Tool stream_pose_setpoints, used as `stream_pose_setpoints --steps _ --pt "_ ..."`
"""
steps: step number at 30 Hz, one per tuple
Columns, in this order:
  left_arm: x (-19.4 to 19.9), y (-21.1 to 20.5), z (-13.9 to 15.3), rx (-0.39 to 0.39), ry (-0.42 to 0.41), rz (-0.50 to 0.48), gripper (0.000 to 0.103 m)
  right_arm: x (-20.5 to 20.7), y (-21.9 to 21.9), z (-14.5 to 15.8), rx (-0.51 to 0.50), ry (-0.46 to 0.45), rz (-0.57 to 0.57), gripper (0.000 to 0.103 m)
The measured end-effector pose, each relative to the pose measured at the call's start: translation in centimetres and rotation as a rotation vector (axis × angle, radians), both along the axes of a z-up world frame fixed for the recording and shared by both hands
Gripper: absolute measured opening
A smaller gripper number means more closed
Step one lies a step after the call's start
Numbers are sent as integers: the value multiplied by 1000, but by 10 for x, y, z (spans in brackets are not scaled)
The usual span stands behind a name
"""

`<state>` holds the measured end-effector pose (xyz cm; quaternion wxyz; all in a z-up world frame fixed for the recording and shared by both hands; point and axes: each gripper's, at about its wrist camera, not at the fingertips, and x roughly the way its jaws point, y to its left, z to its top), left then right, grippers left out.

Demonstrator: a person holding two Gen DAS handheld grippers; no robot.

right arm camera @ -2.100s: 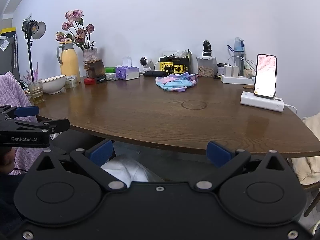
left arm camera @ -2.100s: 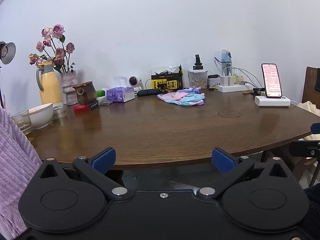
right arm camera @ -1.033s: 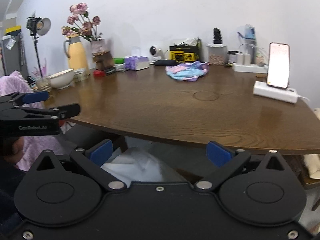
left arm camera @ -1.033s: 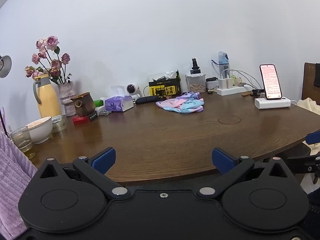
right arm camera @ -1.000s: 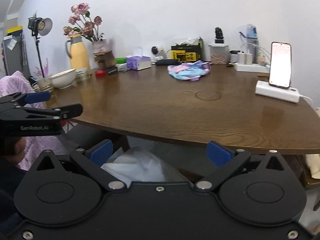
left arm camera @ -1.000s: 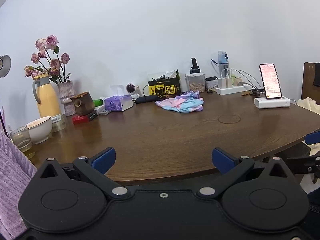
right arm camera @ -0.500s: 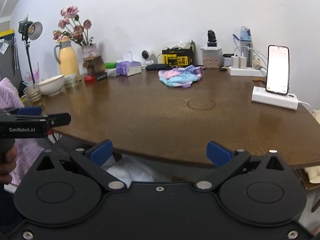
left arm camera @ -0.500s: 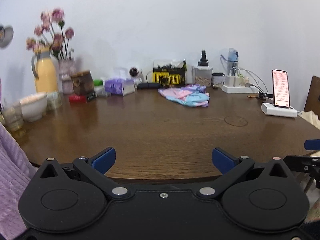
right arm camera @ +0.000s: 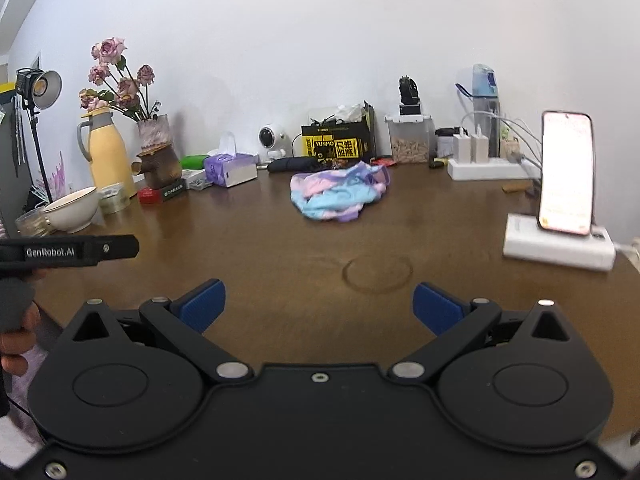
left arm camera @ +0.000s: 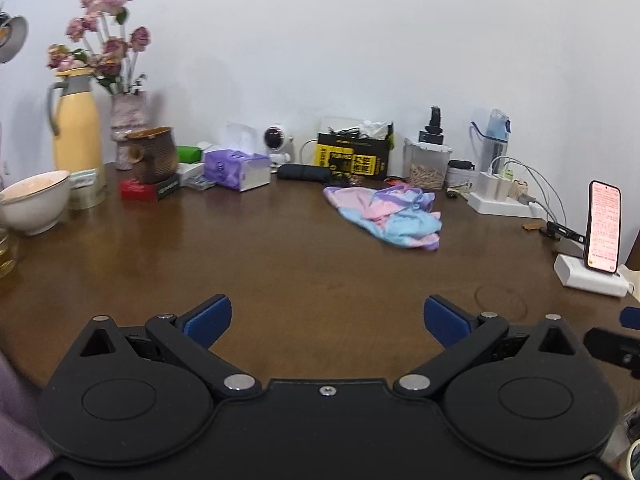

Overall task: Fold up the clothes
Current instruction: 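Move both tools toward the pink-and-blue garment on the table, then grasp the garment's purple-trimmed edge with the right gripper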

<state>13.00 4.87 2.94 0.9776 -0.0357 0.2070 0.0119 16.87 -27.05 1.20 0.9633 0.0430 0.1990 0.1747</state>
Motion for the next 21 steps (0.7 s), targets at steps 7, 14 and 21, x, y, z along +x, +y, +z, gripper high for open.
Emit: stream_pose_setpoints --steps 7,14,21 --pt "45 -13 7 -15 36 -31 103 63 8 3 -37 24 34 102" --pt "114 -31 6 35 65 -54 103 145 6 3 -16 94 86 102" --pt "179 -48 4 42 71 -56 103 208 3 -9 63 151 93 102"
